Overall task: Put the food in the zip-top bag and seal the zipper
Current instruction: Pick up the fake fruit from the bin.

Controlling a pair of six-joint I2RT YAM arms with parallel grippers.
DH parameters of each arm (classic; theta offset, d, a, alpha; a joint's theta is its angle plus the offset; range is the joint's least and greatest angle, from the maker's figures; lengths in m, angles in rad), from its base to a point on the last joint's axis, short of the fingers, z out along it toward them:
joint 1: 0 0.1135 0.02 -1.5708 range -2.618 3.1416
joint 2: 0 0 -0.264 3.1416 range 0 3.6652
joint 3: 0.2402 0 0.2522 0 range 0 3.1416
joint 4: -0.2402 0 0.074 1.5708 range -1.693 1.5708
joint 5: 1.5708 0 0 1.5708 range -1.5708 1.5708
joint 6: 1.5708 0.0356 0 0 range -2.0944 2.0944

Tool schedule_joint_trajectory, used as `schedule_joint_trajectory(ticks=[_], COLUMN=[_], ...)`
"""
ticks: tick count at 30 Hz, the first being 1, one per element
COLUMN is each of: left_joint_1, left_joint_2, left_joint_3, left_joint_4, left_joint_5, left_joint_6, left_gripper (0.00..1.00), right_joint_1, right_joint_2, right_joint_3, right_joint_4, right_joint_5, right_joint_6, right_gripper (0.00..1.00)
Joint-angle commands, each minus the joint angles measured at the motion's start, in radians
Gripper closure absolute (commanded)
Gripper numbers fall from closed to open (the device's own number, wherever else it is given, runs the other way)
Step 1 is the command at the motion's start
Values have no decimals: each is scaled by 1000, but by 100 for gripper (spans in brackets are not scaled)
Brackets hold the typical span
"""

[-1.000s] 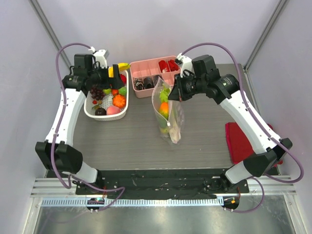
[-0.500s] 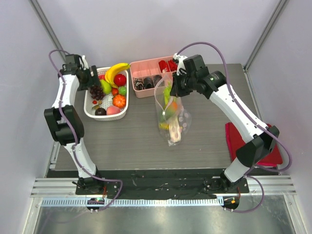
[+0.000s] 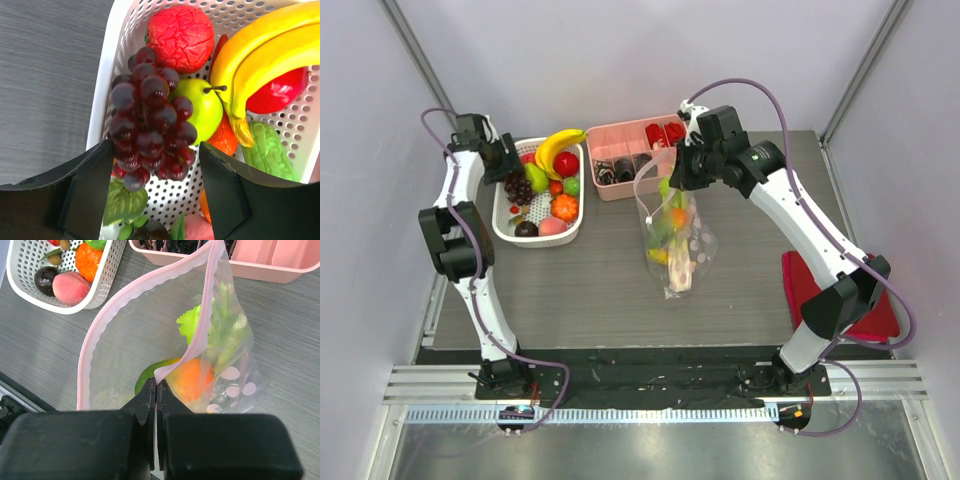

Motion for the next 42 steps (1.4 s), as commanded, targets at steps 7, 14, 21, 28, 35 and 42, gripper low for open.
schedule_joint_trajectory(ticks=[7,14,21,28,35,42], left_joint_1=[-2,-2,-2,-5,-76,-266], left_joint_2=[67,35,-111,-246,-373,-486], left_joint_3=[37,10,-56,-61,-44,14], left_joint_4=[99,102,102,73,74,151], left_joint_5=[-25,21,50,118,294,401], left_joint_6=[-27,-22,-2,-19,-76,-174], left_gripper=[34,58,93,100,100,100], right_joint_1=[-14,-25,-68,-144,-147,-140], right_joint_2=[-45,-48,-45,-36,-33,-56], right_joint_3=[-16,-29,-30,-36,-38,-52], right_joint_4=[36,28,27,33,47,48], right_joint_5=[39,-5,-99,-186,-220,-249], right_joint_6=[55,55,84,141,159,159], right_gripper=[99,99,99,99,99,99])
